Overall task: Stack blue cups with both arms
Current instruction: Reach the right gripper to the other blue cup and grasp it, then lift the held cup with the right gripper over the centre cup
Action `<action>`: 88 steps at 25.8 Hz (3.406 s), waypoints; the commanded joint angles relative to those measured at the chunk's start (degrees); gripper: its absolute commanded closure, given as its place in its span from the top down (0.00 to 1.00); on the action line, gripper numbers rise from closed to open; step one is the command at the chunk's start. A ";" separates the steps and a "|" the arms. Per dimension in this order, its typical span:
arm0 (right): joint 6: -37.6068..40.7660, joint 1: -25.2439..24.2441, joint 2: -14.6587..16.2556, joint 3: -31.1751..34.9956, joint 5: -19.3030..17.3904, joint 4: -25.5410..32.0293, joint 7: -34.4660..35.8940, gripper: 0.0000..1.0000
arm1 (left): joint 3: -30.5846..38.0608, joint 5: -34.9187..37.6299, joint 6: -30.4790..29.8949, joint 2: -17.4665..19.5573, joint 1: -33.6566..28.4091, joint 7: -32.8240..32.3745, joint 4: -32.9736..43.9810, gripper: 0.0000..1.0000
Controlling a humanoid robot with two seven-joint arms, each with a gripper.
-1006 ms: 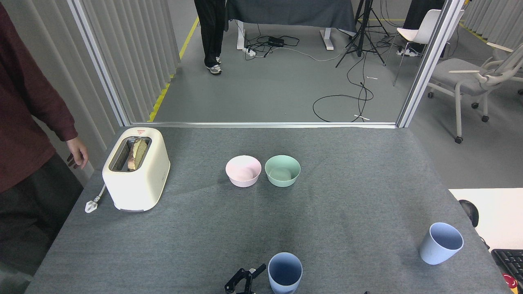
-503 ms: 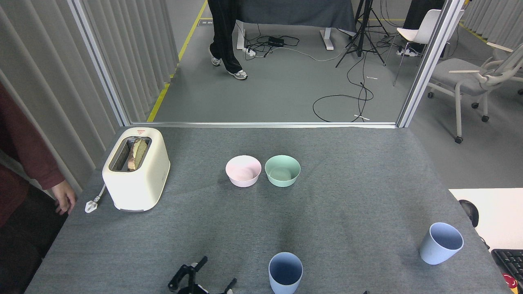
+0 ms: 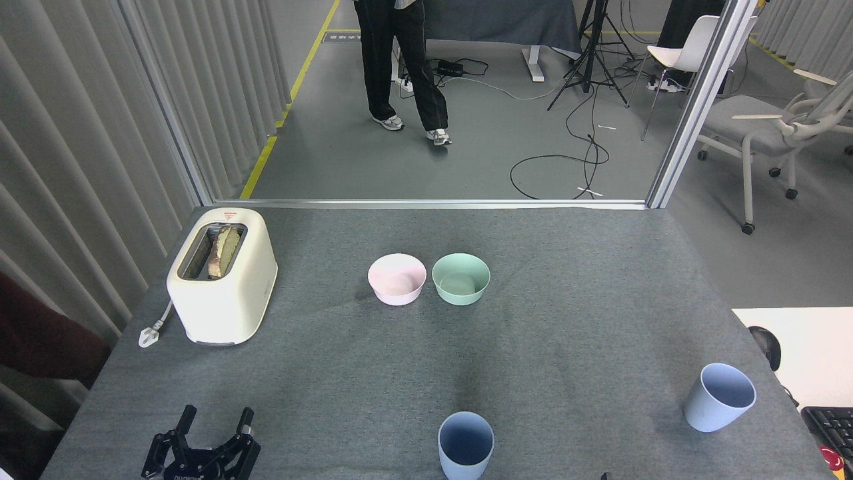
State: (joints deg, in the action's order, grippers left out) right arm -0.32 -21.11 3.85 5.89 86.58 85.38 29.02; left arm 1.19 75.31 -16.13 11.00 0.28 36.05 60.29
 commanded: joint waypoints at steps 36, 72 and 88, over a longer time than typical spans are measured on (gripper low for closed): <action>2.34 27.96 9.68 11.43 -3.00 -32.99 -1.86 1.00 | 1.53 -1.13 1.10 1.75 1.04 -0.28 -3.42 1.00; 2.78 34.12 15.39 11.78 -3.62 -43.63 -2.30 1.00 | 1.35 -0.95 0.93 1.57 0.77 -0.19 -3.42 1.00; 2.25 38.69 16.18 11.08 -3.53 -48.20 -2.39 0.47 | 1.27 -1.04 0.93 1.66 1.04 -0.19 -3.95 1.00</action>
State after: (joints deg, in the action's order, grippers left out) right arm 1.75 17.48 20.30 17.23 82.88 37.45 26.57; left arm 2.47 74.27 -15.20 12.61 1.29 35.85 56.54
